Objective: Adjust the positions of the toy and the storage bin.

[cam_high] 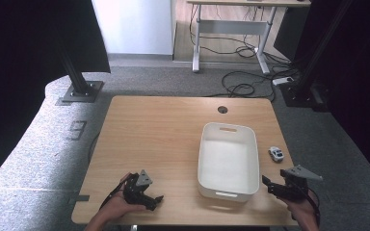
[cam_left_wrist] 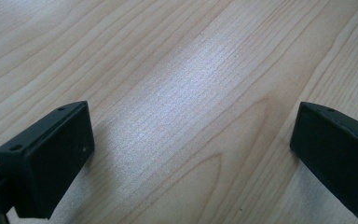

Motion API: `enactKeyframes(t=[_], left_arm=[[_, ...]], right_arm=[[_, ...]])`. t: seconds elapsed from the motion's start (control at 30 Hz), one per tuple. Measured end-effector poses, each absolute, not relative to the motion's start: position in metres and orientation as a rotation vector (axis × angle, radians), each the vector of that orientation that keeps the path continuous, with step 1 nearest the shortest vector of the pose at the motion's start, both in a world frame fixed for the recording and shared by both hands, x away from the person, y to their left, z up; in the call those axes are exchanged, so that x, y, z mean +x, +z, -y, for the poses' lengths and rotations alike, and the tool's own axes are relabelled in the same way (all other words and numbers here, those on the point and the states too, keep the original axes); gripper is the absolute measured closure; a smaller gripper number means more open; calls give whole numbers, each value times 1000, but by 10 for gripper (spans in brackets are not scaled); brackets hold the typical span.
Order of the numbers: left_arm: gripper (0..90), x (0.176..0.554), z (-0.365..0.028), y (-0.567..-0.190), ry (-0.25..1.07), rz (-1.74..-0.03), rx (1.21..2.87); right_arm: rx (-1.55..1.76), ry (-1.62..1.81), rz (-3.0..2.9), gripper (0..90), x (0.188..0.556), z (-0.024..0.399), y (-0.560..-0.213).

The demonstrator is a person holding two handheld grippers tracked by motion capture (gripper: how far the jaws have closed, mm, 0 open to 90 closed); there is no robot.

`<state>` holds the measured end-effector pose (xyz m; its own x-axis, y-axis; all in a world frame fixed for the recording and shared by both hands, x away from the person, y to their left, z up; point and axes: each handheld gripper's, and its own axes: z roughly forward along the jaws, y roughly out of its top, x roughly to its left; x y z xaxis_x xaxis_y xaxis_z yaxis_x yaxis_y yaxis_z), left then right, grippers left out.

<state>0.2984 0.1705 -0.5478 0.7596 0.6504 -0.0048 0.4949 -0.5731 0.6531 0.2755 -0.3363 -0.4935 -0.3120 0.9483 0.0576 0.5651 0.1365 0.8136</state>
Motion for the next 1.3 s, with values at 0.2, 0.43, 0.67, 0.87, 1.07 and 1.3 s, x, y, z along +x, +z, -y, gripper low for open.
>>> enactKeyframes(t=[0.2,0.43,0.67,0.87,1.07,1.3], left_arm=[[0,298,-171,-548,311,-854,2301],[0,299,-171,-548,311,-851,2303],[0,298,-171,-548,311,-851,2302],[0,298,-171,-548,311,-852,2300],[0,298,-171,-548,311,-852,2301],[0,298,-171,-548,312,-851,2301]], right_arm=[[1440,1084,-1926,205,273,333,-489],[1438,1111,-1911,206,273,331,-484],[1424,1133,-1904,212,271,329,-480],[1407,1153,-1900,226,271,325,-478],[1381,1141,-1945,246,273,314,-481],[1368,1125,-1972,252,275,306,-484]])
